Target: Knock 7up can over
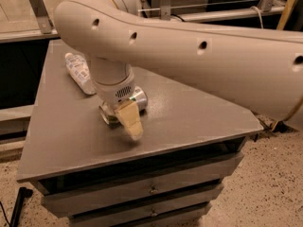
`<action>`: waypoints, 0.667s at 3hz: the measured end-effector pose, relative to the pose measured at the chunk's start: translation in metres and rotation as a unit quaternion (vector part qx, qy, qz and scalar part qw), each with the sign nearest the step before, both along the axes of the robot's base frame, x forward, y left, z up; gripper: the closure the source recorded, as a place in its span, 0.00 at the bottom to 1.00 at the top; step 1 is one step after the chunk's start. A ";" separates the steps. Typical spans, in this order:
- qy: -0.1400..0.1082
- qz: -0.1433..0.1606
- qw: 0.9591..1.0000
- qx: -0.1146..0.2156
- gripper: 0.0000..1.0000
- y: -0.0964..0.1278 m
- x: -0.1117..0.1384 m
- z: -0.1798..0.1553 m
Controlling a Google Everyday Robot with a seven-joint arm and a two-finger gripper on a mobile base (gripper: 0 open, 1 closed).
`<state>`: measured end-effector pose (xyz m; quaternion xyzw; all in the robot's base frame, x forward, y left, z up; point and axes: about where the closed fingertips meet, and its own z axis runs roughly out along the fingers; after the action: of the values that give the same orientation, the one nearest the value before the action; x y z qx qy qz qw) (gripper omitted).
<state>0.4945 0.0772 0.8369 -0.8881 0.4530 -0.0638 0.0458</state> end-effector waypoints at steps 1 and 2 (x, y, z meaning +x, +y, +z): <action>0.000 0.000 1.000 0.000 0.00 0.000 0.000 0.000; -0.001 0.003 1.000 0.009 0.00 -0.002 0.000 0.001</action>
Offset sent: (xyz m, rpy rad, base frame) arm 0.0000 -0.0057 0.0031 0.0456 -0.0030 0.0113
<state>0.4943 0.0750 0.8378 -0.8887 0.4512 -0.0603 0.0546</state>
